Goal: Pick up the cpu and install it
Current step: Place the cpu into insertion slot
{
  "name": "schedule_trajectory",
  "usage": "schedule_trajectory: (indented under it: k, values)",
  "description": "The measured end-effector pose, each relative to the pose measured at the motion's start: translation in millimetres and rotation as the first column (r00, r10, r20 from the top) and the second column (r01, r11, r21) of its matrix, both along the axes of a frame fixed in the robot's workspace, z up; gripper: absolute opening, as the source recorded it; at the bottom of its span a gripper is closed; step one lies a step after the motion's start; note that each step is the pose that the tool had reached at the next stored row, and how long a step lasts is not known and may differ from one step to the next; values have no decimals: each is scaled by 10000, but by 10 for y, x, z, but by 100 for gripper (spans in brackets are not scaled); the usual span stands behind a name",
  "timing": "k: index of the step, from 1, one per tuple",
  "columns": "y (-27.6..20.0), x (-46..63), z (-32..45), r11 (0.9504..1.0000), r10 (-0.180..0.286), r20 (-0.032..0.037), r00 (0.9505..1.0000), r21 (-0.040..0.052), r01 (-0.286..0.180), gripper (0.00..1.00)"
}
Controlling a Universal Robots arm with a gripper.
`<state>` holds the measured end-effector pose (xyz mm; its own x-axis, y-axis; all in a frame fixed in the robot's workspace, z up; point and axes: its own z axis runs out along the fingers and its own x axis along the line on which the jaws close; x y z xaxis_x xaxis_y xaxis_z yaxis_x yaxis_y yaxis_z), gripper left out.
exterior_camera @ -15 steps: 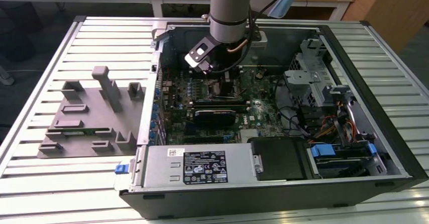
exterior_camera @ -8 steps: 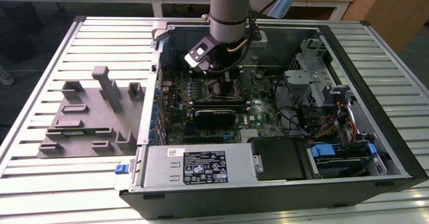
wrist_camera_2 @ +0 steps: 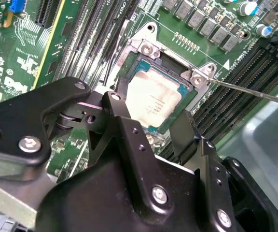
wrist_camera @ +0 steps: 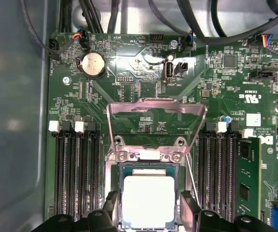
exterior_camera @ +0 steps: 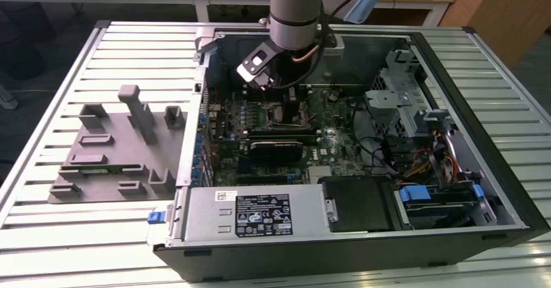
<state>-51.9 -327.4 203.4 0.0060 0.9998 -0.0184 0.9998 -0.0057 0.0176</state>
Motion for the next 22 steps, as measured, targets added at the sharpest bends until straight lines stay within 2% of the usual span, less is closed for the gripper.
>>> schedule_trajectory:
  k: [18,22]
  values:
    - [0,0,330,10000,1,30,10000,0,-1,62]
    - [1,0,366,10000,0,39,10000,2,-1,62]
